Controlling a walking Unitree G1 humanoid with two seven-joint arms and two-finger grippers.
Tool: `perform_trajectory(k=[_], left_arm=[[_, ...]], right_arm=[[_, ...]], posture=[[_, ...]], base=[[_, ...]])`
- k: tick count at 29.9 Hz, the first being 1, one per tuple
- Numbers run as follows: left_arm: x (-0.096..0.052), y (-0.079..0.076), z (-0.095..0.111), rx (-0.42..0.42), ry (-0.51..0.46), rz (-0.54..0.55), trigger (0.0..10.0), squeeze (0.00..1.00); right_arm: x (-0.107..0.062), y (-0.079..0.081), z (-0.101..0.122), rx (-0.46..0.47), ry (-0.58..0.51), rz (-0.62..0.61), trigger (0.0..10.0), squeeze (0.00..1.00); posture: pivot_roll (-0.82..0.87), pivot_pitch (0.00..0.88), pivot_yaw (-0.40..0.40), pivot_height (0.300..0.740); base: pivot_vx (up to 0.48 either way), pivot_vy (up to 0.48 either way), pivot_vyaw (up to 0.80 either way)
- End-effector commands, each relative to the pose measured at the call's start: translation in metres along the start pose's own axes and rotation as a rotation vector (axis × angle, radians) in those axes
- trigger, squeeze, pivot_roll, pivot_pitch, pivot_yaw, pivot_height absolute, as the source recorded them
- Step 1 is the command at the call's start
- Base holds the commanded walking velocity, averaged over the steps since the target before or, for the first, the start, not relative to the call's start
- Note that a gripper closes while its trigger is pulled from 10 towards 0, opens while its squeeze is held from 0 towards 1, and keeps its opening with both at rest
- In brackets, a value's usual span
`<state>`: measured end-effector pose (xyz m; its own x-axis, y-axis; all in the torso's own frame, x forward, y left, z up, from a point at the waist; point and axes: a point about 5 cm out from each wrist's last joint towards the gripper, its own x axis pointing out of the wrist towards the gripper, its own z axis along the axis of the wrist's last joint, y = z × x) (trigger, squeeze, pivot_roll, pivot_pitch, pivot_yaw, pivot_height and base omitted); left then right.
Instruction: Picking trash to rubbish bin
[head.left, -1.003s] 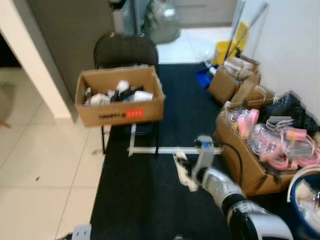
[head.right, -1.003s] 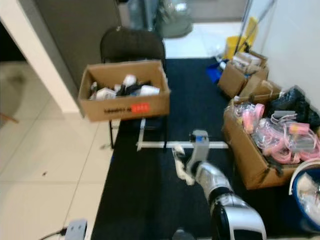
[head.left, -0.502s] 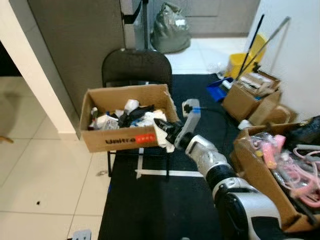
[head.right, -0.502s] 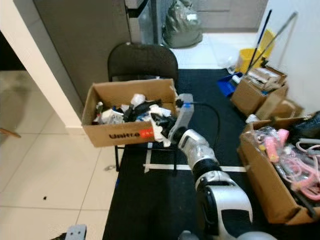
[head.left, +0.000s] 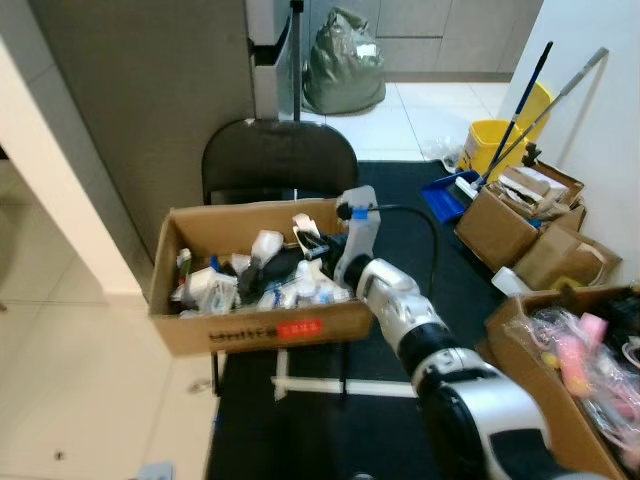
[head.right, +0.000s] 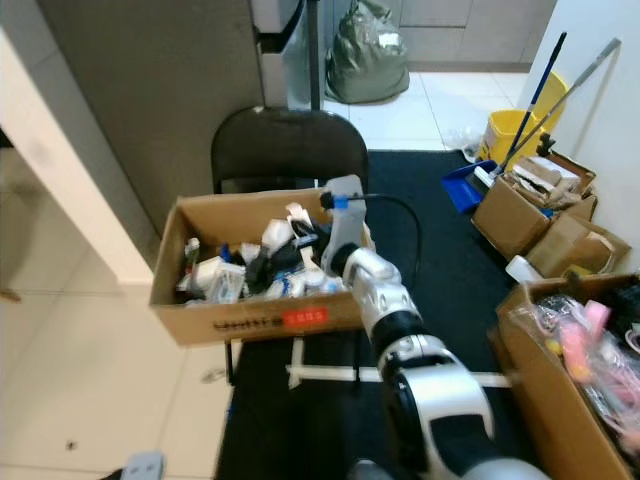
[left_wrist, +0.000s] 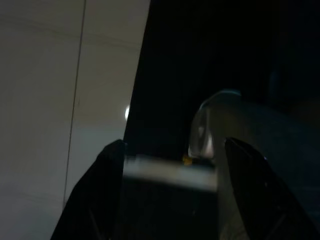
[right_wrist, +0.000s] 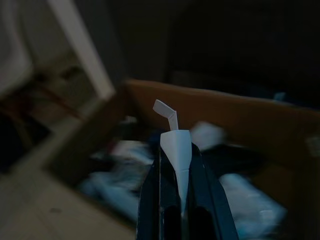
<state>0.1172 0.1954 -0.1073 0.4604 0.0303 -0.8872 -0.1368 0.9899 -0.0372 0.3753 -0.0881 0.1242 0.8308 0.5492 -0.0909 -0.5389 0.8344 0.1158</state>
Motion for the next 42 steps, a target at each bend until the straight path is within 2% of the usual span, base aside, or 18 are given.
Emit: perform_trajectory(k=[1, 13, 14, 18, 21, 24, 25, 26, 29, 30, 31, 32, 35, 39, 40, 42], left_arm=[[-0.002, 0.003, -0.010, 0.017, 0.037, 0.000, 10.0, 0.00], [-0.002, 0.004, -0.007, 0.021, 0.034, 0.007, 10.0, 0.00], [-0.002, 0.004, -0.007, 0.000, 0.033, 0.019, 10.0, 0.00], [-0.001, 0.004, -0.007, -0.004, 0.035, 0.015, 10.0, 0.00], [-0.001, 0.003, -0.007, -0.009, 0.034, 0.015, 10.0, 0.00], [-0.001, 0.002, -0.008, -0.012, 0.038, 0.013, 10.0, 0.00], [-0.001, 0.002, -0.008, -0.012, 0.038, 0.013, 10.0, 0.00], [-0.001, 0.001, -0.009, -0.016, 0.044, 0.013, 10.0, 0.00], [-0.001, 0.001, -0.009, -0.018, 0.046, 0.013, 10.0, 0.00], [-0.001, 0.001, -0.010, -0.020, 0.046, 0.012, 10.0, 0.00], [-0.001, 0.001, -0.010, -0.023, 0.047, 0.012, 10.0, 0.00], [-0.001, 0.001, -0.010, -0.027, 0.047, 0.011, 10.0, 0.00], [-0.001, 0.000, -0.010, -0.039, 0.048, 0.008, 10.0, 0.00], [-0.001, -0.001, -0.011, -0.039, 0.057, 0.005, 10.0, 0.00], [-0.001, -0.001, -0.010, -0.035, 0.059, 0.003, 10.0, 0.00], [-0.001, -0.001, -0.010, -0.028, 0.061, 0.002, 10.0, 0.00]], right_arm=[[0.005, 0.009, 0.001, -0.035, -0.009, 0.016, 10.0, 0.00], [0.008, 0.018, 0.002, -0.050, -0.021, 0.041, 10.0, 0.00], [0.008, 0.018, 0.001, -0.062, -0.023, 0.038, 10.0, 1.00], [0.008, 0.021, 0.000, -0.047, -0.030, 0.059, 10.0, 1.00], [0.007, 0.022, 0.001, 0.002, -0.052, 0.092, 10.0, 1.00], [0.005, 0.026, 0.002, 0.054, -0.063, 0.205, 10.0, 1.00], [0.005, 0.026, 0.002, 0.054, -0.063, 0.205, 10.0, 1.00], [0.001, 0.028, -0.001, 0.064, -0.044, 0.303, 10.0, 1.00], [0.000, 0.028, -0.002, 0.066, -0.035, 0.335, 10.0, 1.00], [-0.003, 0.028, -0.005, 0.076, -0.017, 0.388, 10.0, 1.00], [-0.008, 0.029, -0.008, 0.117, 0.000, 0.459, 10.0, 0.64], [-0.014, 0.029, -0.012, 0.148, 0.014, 0.542, 10.0, 0.00], [-0.031, 0.029, -0.025, 0.208, 0.061, 0.698, 10.0, 0.00], [-0.045, 0.026, -0.040, 0.277, 0.107, 0.759, 10.0, 0.00], [-0.054, 0.025, -0.048, 0.324, 0.126, 0.798, 10.0, 0.00], [-0.059, 0.025, -0.050, 0.335, 0.130, 0.830, 10.0, 0.00]], posture=[[-0.01, 0.037, 0.026, 0.740], [0.00, 0.026, 0.019, 0.740], [0.00, 0.027, 0.017, 0.740], [0.00, 0.027, 0.016, 0.740], [0.00, 0.031, 0.014, 0.740], [0.00, 0.038, 0.014, 0.740], [0.00, 0.038, 0.014, 0.740], [0.00, 0.040, 0.014, 0.740], [0.00, 0.040, 0.014, 0.740], [0.00, 0.039, 0.014, 0.740], [0.00, 0.038, 0.016, 0.740], [0.00, 0.038, 0.017, 0.740], [0.00, 0.036, 0.020, 0.740], [-0.01, 0.037, 0.027, 0.740], [-0.01, 0.037, 0.030, 0.740], [-0.02, 0.039, 0.033, 0.740]], base=[[0.480, 0.000, 0.00], [0.480, 0.000, 0.00], [0.000, 0.000, 0.00], [0.000, 0.000, 0.00], [0.000, 0.000, 0.00], [0.000, 0.000, 0.00], [0.000, 0.000, 0.00], [0.000, 0.000, 0.00], [0.000, 0.000, 0.00], [0.000, 0.000, 0.00], [0.000, 0.000, 0.00], [0.000, 0.000, 0.00], [0.000, 0.000, 0.00], [-0.188, 0.000, 0.00], [0.000, 0.000, 0.00], [-0.124, 0.000, 0.00]])
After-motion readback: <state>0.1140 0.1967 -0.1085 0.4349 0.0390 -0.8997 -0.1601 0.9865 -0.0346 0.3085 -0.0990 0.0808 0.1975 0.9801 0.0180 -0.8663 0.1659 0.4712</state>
